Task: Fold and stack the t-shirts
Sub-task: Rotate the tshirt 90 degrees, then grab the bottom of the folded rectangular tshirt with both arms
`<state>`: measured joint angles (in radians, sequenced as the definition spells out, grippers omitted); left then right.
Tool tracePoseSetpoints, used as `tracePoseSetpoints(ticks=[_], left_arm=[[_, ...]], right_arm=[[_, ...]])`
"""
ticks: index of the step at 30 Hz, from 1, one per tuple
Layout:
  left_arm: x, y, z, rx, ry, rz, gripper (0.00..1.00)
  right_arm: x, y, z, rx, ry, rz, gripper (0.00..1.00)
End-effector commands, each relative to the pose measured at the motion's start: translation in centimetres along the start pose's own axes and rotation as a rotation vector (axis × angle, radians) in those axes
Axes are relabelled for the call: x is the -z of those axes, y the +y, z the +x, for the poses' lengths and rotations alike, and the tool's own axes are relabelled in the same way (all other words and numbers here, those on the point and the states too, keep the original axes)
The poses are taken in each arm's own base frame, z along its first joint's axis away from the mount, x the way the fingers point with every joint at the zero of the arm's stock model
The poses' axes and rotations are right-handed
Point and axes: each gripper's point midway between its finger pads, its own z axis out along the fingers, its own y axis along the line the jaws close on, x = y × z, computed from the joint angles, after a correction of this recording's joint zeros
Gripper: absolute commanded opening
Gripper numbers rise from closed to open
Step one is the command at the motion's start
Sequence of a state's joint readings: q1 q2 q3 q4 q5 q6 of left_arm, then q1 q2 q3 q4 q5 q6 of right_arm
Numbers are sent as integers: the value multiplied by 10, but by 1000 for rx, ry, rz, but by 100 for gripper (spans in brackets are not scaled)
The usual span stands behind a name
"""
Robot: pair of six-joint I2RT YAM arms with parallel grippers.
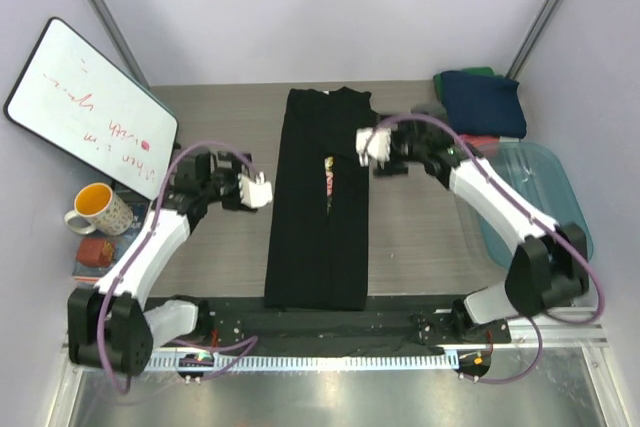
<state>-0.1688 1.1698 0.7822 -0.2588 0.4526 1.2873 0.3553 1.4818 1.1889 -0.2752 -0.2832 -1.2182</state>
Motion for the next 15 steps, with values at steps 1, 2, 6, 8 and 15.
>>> tracePoseSetpoints(ticks=[1,2,6,8,15], left_arm=[[17,-40,-60,-212,-306,104,89],[17,-54,-60,-263,-323,129,90],[19,-92,-63,-358,-382,181,94],[13,-103,-59,-371,-380,211,93],[-11,-52,-64,-125,-328,127,63]], right_arm=[[44,137,10,198,-112,-446,100],[50,151,12,259,-130,-486,100],[62,195,18,332,-173,-577,100],[53,193,20,338,-171,-543,99],[18,146,3,53,-160,-345,36]])
